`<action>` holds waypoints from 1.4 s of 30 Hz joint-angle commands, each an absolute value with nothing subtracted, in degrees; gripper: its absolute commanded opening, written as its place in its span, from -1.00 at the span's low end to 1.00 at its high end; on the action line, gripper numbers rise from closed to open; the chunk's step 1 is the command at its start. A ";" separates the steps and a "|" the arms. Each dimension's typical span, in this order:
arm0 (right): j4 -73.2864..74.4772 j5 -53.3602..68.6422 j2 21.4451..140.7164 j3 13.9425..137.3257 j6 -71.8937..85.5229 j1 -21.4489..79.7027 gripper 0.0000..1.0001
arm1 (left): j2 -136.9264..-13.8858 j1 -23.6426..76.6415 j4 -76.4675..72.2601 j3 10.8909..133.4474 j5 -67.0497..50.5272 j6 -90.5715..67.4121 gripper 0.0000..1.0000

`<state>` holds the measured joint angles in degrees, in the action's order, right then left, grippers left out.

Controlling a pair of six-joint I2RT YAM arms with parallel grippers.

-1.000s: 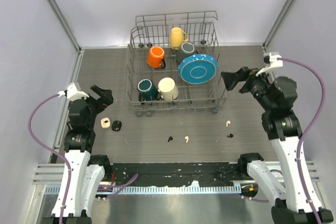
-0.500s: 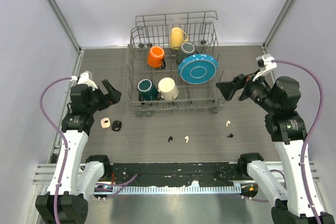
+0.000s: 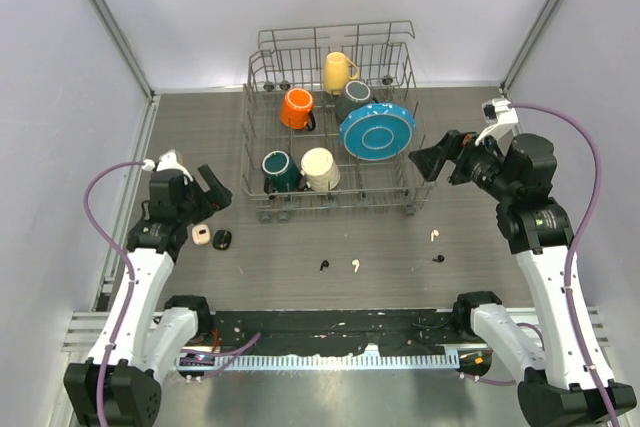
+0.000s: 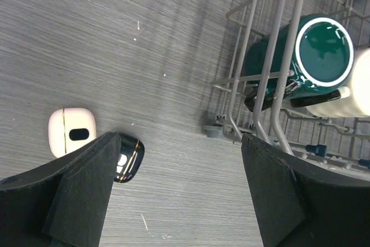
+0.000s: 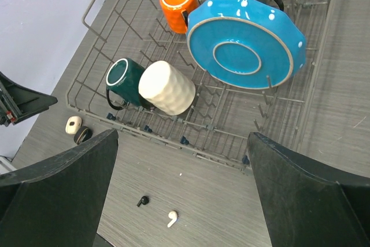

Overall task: Insert the wireless bluetooth earbuds into the charging case
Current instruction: Pick up the charging case at the center of the board.

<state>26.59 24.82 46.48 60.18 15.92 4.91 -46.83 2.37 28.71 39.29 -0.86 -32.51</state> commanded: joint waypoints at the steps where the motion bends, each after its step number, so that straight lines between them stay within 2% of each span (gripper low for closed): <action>1: 24.08 23.03 46.84 59.94 18.10 4.92 0.98 | -49.39 4.12 29.09 40.78 0.18 -31.29 0.77; 13: 23.12 23.64 47.64 58.97 16.96 5.01 0.98 | -60.63 15.64 34.54 43.59 16.42 -29.53 0.78; 22: 22.94 21.09 47.55 57.84 14.85 6.77 0.98 | -61.35 16.43 34.63 41.32 17.05 -30.50 0.79; 34: 21.54 19.60 48.60 57.22 14.59 7.82 0.98 | -53.35 16.43 32.08 36.21 16.96 -34.54 0.77; 42: 20.74 19.07 49.22 58.88 14.85 7.82 0.98 | -52.91 16.35 32.26 36.56 17.32 -33.57 0.78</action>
<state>23.68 19.97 49.04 56.66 15.16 7.55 -53.25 16.14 34.02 36.18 16.12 -33.23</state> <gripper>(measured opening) 0.992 0.889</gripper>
